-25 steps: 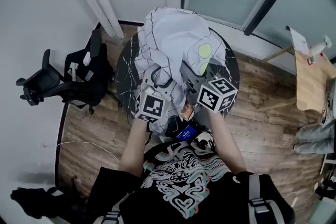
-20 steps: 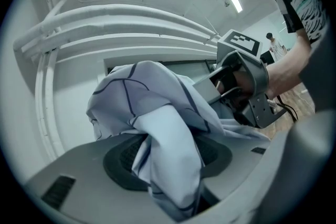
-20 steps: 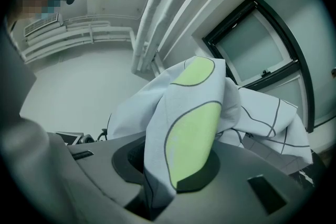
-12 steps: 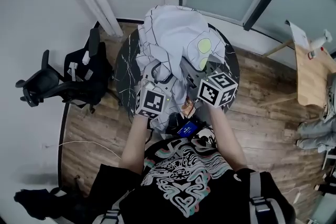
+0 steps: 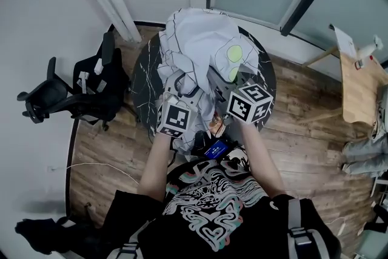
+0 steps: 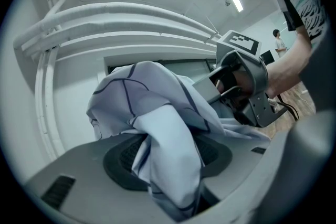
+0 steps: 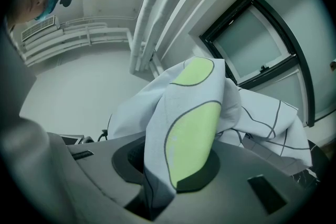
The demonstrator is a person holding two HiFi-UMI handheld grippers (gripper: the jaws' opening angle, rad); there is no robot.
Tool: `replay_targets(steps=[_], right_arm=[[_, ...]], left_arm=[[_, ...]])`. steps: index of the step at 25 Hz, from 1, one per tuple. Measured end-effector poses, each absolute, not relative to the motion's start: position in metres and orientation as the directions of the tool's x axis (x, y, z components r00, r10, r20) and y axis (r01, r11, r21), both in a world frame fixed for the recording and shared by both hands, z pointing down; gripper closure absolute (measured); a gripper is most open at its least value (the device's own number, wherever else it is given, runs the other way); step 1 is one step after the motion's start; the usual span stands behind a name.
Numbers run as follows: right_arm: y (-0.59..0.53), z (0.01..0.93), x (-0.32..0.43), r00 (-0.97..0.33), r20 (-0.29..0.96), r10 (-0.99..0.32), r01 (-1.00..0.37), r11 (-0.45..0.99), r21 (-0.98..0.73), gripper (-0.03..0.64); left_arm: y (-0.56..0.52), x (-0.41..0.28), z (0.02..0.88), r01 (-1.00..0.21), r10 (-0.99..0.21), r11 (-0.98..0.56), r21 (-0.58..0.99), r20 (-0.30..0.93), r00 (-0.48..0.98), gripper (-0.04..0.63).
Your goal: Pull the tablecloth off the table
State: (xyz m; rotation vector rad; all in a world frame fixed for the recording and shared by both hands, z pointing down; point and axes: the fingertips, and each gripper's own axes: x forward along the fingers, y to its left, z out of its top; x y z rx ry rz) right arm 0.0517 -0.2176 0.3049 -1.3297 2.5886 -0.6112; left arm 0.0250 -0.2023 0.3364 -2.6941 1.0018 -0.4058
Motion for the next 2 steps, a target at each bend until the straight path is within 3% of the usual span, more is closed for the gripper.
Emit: replay_targets(steps=[2], right_arm=[[-0.223, 0.3052, 0.0515, -0.588, 0.042, -0.808, -0.739, 0.516, -0.432, 0.523]], left_arm=[[-0.2074, 0.025, 0.3366, -0.601, -0.666, -0.737, -0.31, 0.177, 0.725, 0.36]])
